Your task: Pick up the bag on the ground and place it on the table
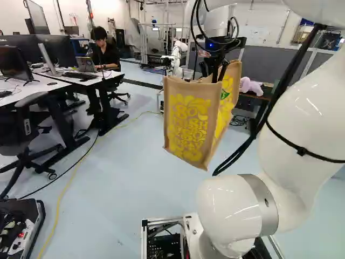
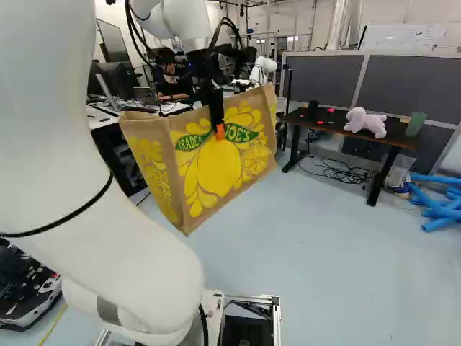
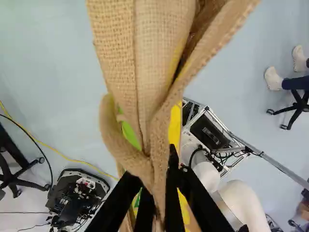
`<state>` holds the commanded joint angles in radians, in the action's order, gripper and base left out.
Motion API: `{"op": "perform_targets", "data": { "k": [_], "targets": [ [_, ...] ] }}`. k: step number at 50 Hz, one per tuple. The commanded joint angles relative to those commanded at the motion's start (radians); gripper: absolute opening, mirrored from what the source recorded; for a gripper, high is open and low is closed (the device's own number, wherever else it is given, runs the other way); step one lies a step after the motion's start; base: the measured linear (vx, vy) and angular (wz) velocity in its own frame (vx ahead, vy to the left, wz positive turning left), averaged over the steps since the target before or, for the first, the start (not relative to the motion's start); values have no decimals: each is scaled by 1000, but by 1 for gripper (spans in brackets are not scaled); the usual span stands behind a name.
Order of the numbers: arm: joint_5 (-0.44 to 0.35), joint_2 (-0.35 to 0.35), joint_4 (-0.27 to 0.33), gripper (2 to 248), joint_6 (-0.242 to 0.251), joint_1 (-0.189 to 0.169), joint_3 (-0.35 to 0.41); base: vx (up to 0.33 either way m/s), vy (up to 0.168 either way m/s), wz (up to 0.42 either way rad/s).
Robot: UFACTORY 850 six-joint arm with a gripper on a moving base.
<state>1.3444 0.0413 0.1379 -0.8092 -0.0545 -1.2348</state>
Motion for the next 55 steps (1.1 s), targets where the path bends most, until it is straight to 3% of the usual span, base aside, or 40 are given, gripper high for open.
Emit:
{"op": "perform_targets", "data": {
  "k": [25,55],
  "targets": [
    [0,0,0,22,0,0,0,11,-15,-6],
    [0,0,0,22,0,0,0,134,-122,-201]
  ]
}}
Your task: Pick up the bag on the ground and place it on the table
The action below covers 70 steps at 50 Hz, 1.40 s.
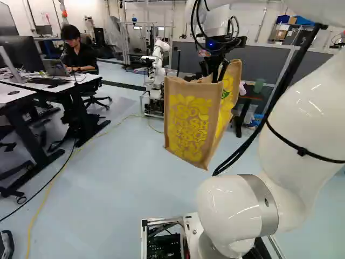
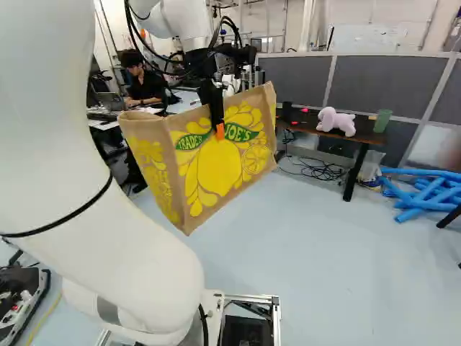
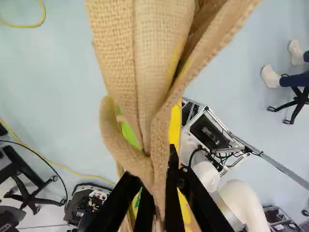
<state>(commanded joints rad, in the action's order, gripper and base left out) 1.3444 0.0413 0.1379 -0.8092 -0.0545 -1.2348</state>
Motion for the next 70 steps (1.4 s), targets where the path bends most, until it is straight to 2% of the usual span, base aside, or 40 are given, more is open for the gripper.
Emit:
{"op": "perform_targets", "data": {
  "k": [21,48,70],
  "targets": [
    [0,0,0,22,0,0,0,177,-118,-216],
    [0,0,0,22,0,0,0,199,-86,-16],
    [0,0,0,22,0,0,0,206,-145,-179]
  ]
}}
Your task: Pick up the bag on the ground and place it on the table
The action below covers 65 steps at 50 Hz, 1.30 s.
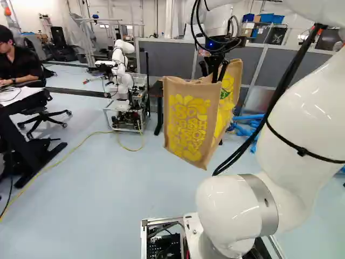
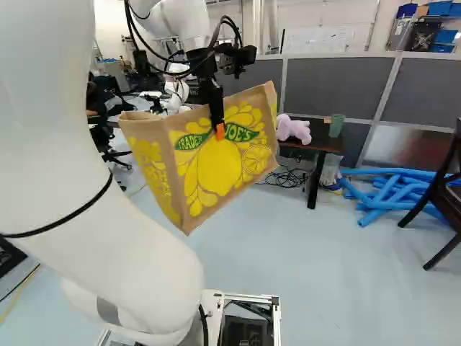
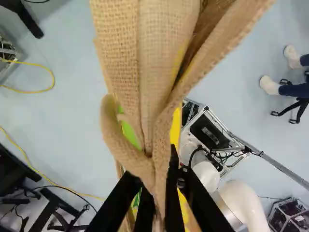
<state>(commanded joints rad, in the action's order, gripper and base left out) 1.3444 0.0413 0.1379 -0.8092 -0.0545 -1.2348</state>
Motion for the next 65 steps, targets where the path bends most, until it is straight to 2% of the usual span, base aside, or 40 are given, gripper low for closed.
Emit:
{"op": "perform_targets", "data": {
  "k": [33,65],
  "targets": [
    [0,0,0,22,0,0,0,264,-142,-193],
    [0,0,0,22,0,0,0,287,-9,-18]
  ]
}}
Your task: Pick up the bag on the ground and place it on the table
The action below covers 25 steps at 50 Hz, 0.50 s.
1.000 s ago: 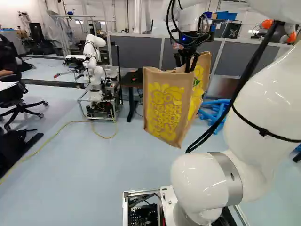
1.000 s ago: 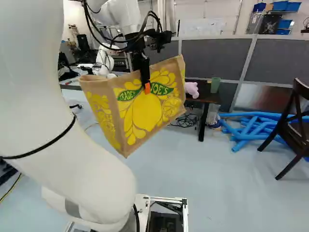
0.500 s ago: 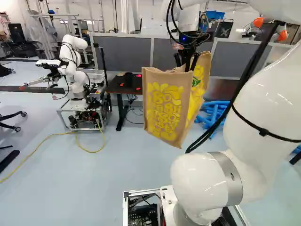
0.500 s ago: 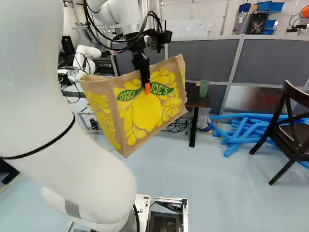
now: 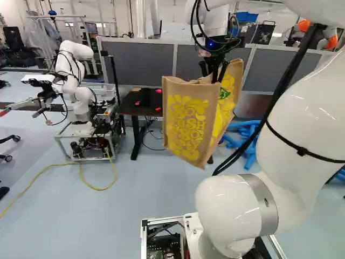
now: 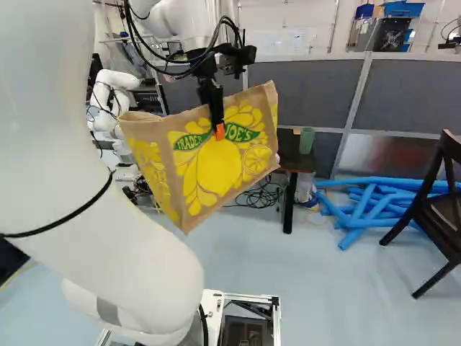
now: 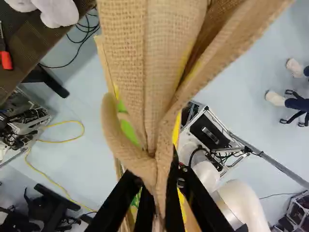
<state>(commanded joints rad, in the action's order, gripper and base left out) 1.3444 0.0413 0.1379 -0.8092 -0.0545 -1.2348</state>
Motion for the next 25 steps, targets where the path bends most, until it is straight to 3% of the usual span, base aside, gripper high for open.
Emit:
{"op": "perform_targets", "data": {
  "k": [25],
  "targets": [
    [0,0,0,22,0,0,0,215,-1,-21]
  ]
}}
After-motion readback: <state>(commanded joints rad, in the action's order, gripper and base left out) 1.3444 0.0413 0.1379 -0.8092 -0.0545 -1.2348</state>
